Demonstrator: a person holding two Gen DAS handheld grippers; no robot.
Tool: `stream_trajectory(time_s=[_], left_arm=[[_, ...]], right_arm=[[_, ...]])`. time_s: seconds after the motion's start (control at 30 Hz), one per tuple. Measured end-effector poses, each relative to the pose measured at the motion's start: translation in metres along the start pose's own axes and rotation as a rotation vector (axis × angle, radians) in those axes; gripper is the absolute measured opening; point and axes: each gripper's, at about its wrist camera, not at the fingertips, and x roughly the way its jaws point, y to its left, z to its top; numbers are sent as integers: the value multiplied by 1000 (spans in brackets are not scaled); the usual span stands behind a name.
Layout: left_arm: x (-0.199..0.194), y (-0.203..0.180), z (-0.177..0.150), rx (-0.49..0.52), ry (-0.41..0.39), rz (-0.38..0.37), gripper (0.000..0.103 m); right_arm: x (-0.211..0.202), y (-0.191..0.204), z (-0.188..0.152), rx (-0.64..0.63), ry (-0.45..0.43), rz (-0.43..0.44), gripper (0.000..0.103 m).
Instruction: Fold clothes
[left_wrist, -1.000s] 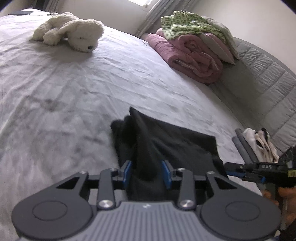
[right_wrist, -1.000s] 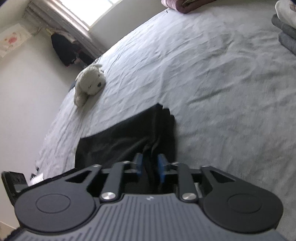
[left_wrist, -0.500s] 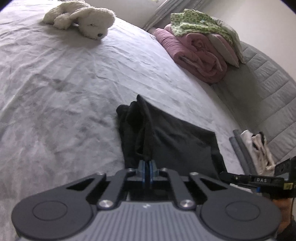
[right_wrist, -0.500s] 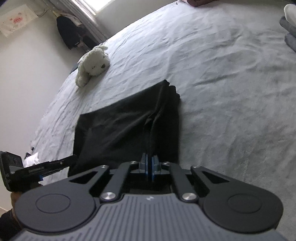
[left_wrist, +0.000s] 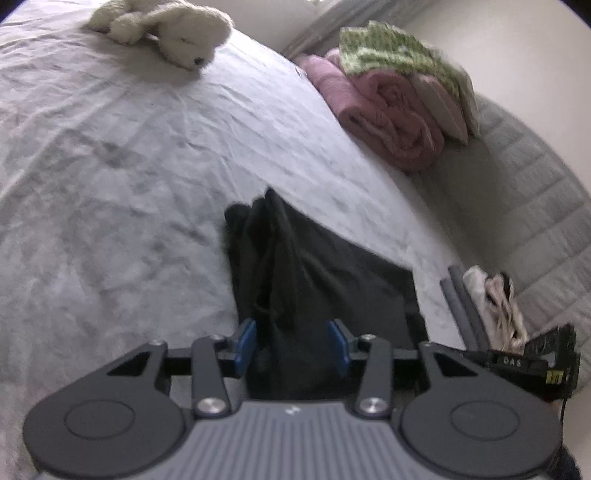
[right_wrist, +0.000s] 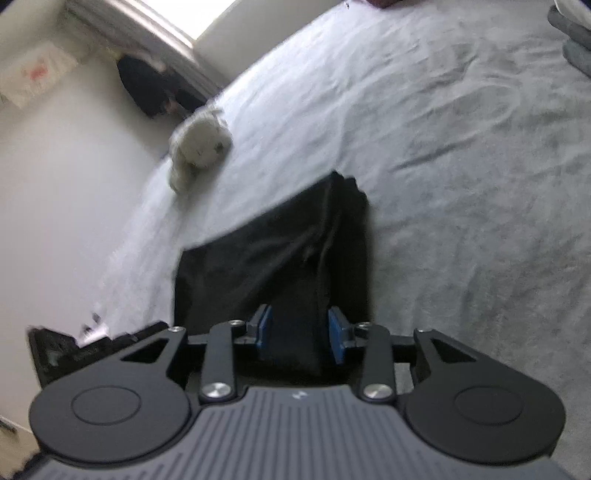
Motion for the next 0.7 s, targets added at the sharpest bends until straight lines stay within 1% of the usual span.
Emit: stream_trajectory(time_s=[0.03, 0.07, 0.1, 0.13, 0.17, 0.27, 0.37, 0.4, 0.5, 0.57, 0.6, 0.63, 0.67, 0.7], left_arm=[[2, -2, -2, 12, 6, 7, 43], [3, -5, -3, 36, 4, 24, 31], [4, -9, -4, 71, 7, 49, 21], [6, -13, -4, 105, 19, 70, 11], [6, -15, -4, 128, 26, 82, 6], [-2, -16, 0, 141, 16, 76, 5], [-7, -15, 2, 147, 9, 70, 5], [-6, -15, 1, 153, 13, 74, 5], [4, -18, -4, 183, 39, 111, 6], [6, -18, -6, 189, 47, 127, 12], [5, -18, -4, 192, 43, 135, 13], [2, -19, -3, 194, 33, 146, 17], [-3, -19, -1, 196, 12, 165, 20], [-9, -21, 1, 203, -15, 189, 20]], right_arm=[[2, 2, -2, -19, 11, -19, 37], [5, 3, -4, -37, 21, -33, 30], [6, 5, -5, -52, 26, -44, 21], [7, 6, -5, -64, 26, -52, 6], [7, 6, -5, -70, 24, -56, 5], [1, 8, 0, -75, 12, -49, 5], [-9, 3, 7, -45, 5, -10, 5], [-9, 3, 7, -43, 10, -10, 5], [6, 4, 1, -74, 55, -61, 5], [17, 6, -3, -100, 81, -90, 6], [16, 9, -4, -128, 75, -97, 7], [14, 13, -4, -152, 65, -103, 10], [11, 17, -3, -174, 46, -113, 17], [6, 20, -3, -195, 17, -126, 17]])
